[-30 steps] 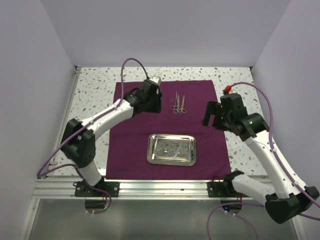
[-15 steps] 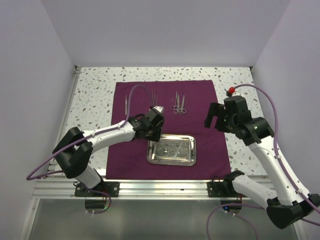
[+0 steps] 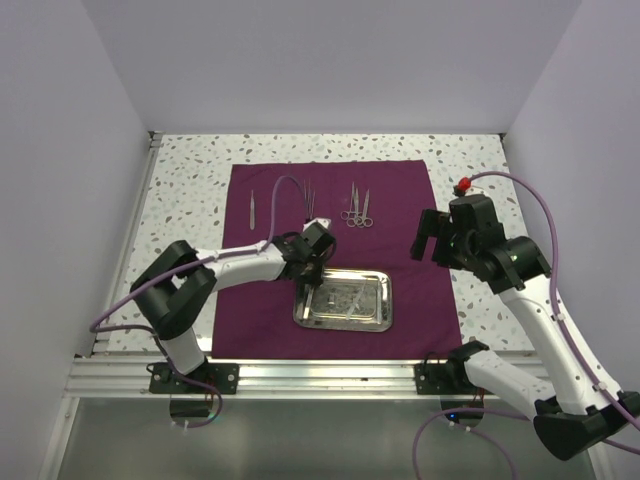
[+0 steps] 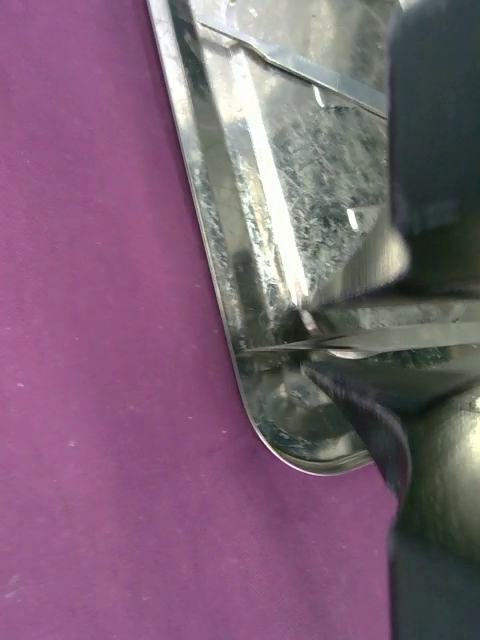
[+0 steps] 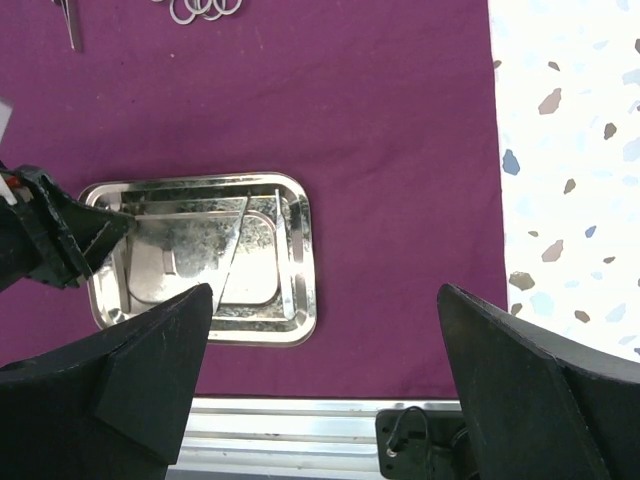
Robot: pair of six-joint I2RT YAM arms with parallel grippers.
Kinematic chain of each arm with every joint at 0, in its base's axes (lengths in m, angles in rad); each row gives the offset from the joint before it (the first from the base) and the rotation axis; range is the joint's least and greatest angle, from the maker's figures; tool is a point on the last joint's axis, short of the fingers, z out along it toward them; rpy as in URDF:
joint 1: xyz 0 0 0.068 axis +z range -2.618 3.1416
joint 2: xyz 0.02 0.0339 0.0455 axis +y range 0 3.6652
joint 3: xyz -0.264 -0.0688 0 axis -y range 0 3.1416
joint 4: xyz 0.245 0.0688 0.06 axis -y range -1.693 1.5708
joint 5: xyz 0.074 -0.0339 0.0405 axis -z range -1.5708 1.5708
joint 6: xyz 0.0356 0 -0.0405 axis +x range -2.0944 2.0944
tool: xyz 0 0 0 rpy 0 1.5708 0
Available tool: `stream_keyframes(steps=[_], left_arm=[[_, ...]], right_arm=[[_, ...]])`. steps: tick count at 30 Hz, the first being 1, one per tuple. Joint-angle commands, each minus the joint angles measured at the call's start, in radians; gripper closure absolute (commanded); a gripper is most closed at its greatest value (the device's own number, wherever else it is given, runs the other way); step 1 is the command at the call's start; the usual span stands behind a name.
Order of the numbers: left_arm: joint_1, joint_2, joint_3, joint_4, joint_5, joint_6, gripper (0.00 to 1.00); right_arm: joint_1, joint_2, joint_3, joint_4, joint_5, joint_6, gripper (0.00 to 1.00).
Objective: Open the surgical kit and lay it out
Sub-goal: Pick up the medical item from the container, then place the medical item in the surgical kit.
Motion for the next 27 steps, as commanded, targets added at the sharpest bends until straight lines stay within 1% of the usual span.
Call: stream_keyframes(steps=[1,4,5,7,10,11,13,14,15,16,17,19,20,21,23,24,26,27], left_arm=[[-0.004,0.025,0.022,0.041,-0.04,-0.017,0.73],[-0.004,0.038,0.051,0.019,-0.05,-0.013,0.88],[-0.004,0.042,0.071,0.013,-0.051,-0.011,0.99],[-0.005,0.037,0.1,-0.028,-0.057,-0.003,1.0],[-0.002,0.014,0.2,-0.108,-0.092,0.013,1.0],[0.001,0.011,0.278,-0.134,-0.103,0.023,1.0],[0.019,0.023,0.364,-0.195,-0.131,0.043,1.0],[0.032,0.032,0.45,-0.208,-0.131,0.067,1.0],[0.061,0.063,0.493,-0.223,-0.123,0.078,1.0],[0.096,0.083,0.569,-0.225,-0.117,0.107,1.0],[0.096,0.106,0.611,-0.225,-0.111,0.121,1.0],[0.145,0.193,0.703,-0.246,-0.105,0.153,1.0],[0.173,0.225,0.79,-0.257,-0.106,0.164,1.0],[0.187,0.289,0.83,-0.258,-0.102,0.175,1.0],[0.223,0.351,0.933,-0.252,-0.097,0.198,1.0],[0.236,0.415,0.965,-0.251,-0.085,0.204,1.0],[0.269,0.48,1.057,-0.243,-0.083,0.218,1.0],[0.28,0.536,1.081,-0.235,-0.079,0.224,1.0]], right_arm=[[-0.002,-0.007,0.048,-0.012,0.024,-0.022,0.02],[-0.002,-0.007,0.048,-0.017,0.021,-0.025,0.02],[0.0,-0.005,0.048,-0.015,0.021,-0.025,0.02],[-0.002,-0.004,0.049,-0.012,0.02,-0.026,0.02],[-0.002,0.003,0.054,-0.008,0.021,-0.025,0.02],[-0.002,0.004,0.054,-0.005,0.024,-0.023,0.02],[-0.002,0.007,0.055,0.002,0.027,-0.025,0.02],[-0.002,0.009,0.055,0.003,0.027,-0.023,0.02],[-0.002,0.009,0.054,0.006,0.029,-0.023,0.02],[0.0,0.01,0.054,0.009,0.027,-0.022,0.02],[-0.002,0.009,0.052,0.011,0.029,-0.02,0.02],[-0.002,0.009,0.048,0.009,0.027,-0.018,0.02],[-0.002,0.004,0.046,0.005,0.024,-0.02,0.02],[-0.002,0.001,0.043,0.0,0.027,-0.018,0.02],[-0.002,-0.004,0.039,-0.008,0.023,-0.017,0.01],[0.0,-0.008,0.034,-0.009,0.024,-0.017,0.02],[0.0,-0.014,0.031,-0.024,0.026,-0.014,0.02],[-0.002,-0.019,0.031,-0.029,0.026,-0.012,0.02]])
